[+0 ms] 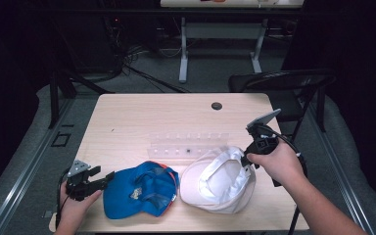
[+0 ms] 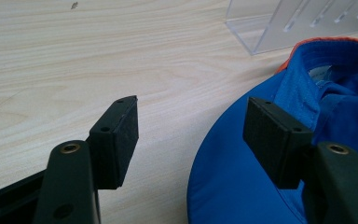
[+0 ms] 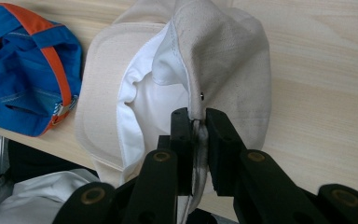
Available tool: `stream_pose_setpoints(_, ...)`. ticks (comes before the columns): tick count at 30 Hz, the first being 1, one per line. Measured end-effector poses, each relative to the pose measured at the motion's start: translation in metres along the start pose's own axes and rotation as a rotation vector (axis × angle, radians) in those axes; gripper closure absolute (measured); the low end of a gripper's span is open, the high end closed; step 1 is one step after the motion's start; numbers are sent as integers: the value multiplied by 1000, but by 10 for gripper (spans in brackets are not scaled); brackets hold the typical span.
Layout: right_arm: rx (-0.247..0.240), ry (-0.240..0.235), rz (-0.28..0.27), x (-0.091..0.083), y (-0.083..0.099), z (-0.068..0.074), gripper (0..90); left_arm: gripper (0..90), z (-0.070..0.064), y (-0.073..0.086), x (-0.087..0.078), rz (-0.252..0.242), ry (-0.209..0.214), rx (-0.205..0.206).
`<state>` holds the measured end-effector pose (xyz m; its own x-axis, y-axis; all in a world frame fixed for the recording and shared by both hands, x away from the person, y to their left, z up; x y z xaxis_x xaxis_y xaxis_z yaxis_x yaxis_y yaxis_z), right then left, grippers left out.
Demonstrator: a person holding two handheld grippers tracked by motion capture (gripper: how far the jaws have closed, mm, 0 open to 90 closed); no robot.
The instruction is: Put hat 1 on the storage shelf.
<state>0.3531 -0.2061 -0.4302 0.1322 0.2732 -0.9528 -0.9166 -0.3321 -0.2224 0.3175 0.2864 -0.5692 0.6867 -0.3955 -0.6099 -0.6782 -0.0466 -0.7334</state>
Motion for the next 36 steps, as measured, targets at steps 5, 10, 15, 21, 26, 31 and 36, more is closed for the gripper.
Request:
stream_pose_setpoints(5,-11,-4,5,-9,-9,8,820,362,0,0,0,-1,2,0)
stream_pose_setpoints(10,-11,-21,-3,-17,-15,14,820,362,0,0,-1,-3,2,2)
stream_pose_setpoints(15,-5,-69,-17,-26,-19,20,821,362,-1,0,-1,-6,7,4)
stream_pose_setpoints(21,3,-176,-29,-37,-20,22,822,372,-2,-1,-1,-8,11,12)
stream_pose_setpoints(26,48,-257,-59,-40,-20,22,822,384,-4,-1,-3,-9,13,30)
stream_pose_setpoints(31,68,-330,-81,-45,-21,24,823,402,-5,-3,-6,-41,20,39)
stream_pose_setpoints(36,70,-419,-101,-53,-25,30,824,403,-5,-4,-8,-62,29,29)
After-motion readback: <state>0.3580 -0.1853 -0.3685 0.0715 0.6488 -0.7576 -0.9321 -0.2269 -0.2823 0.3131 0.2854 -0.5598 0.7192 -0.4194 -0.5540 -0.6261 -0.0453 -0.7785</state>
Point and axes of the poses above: each handheld gripper's, and its own axes: x roughly forward along the jaws, y roughly out of its underside, z roughly to its left, the point moved 3 cm from there along x, roughly forward along the jaws, and after that the axes turned 13 degrees about -x, right-handed, at the moved point
